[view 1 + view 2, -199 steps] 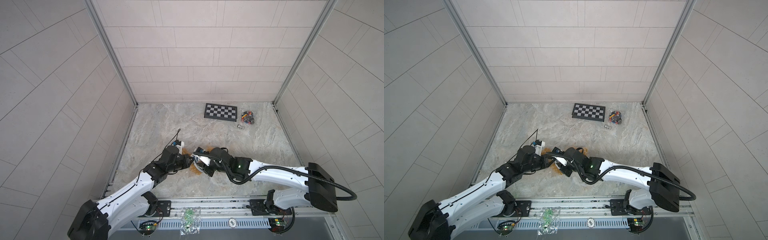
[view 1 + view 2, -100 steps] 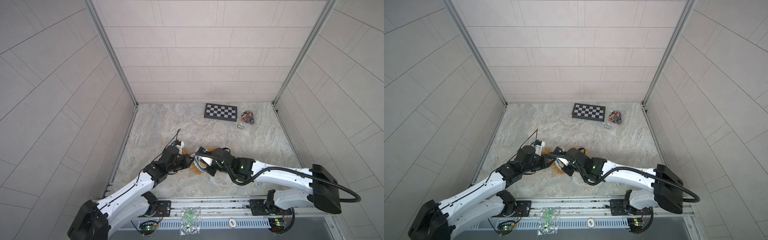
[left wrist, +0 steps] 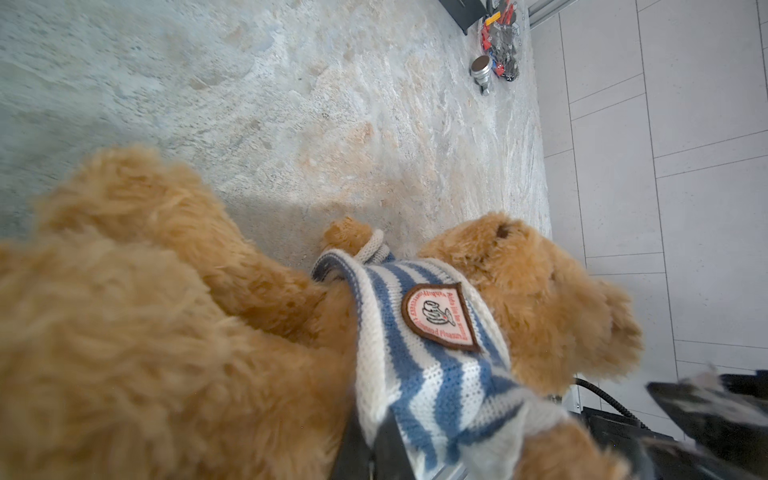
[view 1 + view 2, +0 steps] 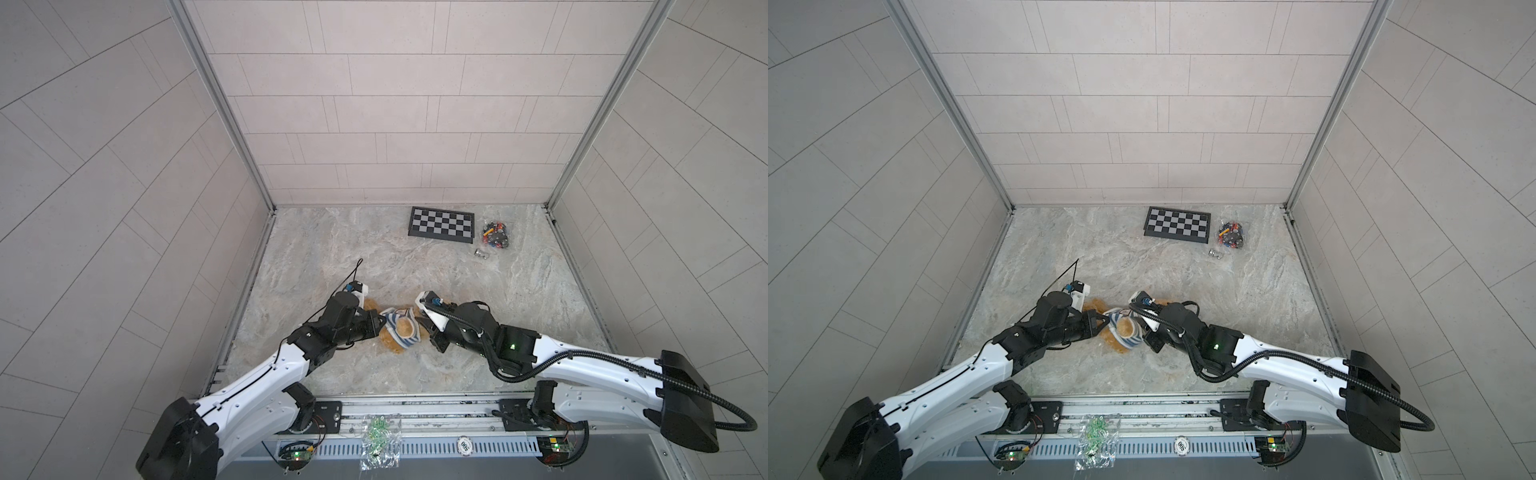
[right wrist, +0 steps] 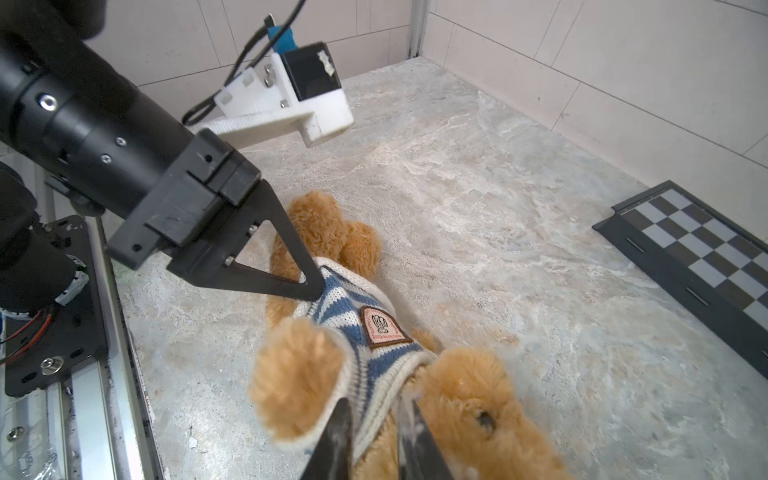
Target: Dress the teddy bear
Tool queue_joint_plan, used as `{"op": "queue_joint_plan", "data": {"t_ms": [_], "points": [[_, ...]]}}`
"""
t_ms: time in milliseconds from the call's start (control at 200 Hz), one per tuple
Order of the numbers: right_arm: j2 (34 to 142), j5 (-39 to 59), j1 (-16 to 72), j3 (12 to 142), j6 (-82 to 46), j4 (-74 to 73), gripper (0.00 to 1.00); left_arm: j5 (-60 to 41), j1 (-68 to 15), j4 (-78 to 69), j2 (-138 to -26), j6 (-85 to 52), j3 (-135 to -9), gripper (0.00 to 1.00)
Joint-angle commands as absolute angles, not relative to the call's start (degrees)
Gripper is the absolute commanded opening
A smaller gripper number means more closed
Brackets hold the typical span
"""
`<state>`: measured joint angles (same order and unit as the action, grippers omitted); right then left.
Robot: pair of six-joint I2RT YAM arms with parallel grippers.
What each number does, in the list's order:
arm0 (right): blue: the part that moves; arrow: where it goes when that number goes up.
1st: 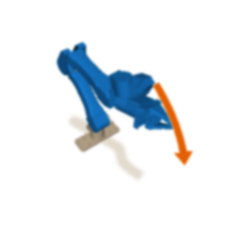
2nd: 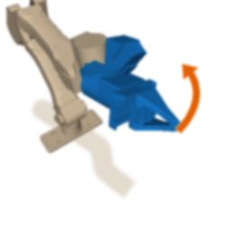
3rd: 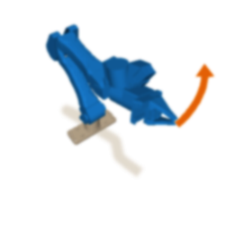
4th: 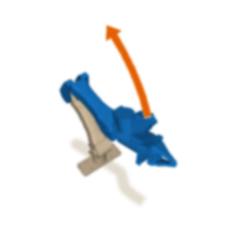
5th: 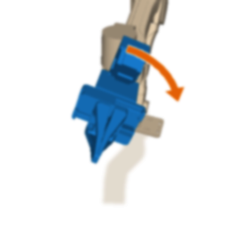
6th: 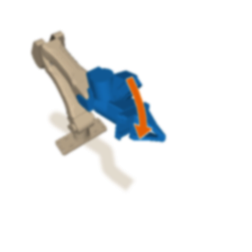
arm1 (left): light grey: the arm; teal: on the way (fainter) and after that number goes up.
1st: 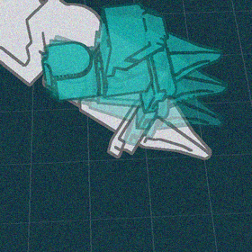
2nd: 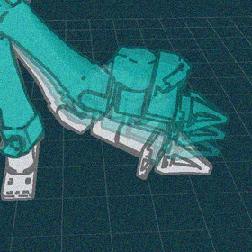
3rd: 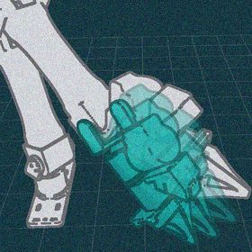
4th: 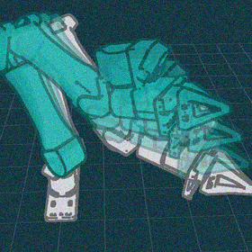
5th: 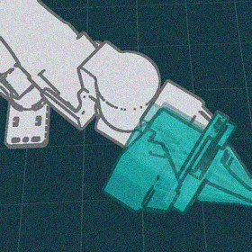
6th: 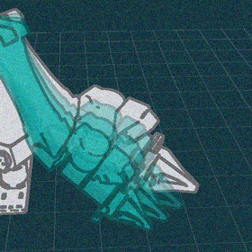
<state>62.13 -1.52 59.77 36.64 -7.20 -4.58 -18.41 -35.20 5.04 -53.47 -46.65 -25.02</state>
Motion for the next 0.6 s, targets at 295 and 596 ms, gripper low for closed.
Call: {"op": "queue_joint_plan", "data": {"t_ms": [295,596], "points": [[66.82,5.90,62.61,43.42,-2.62,-2.59,0.52,-18.11,-34.80,4.68,-53.79,-46.93,-25.22,0.00],[72.62,2.75,63.19,44.91,-2.40,-1.81,0.52,-18.28,-34.80,4.51,-52.85,-47.44,-24.89,0.00]]}}
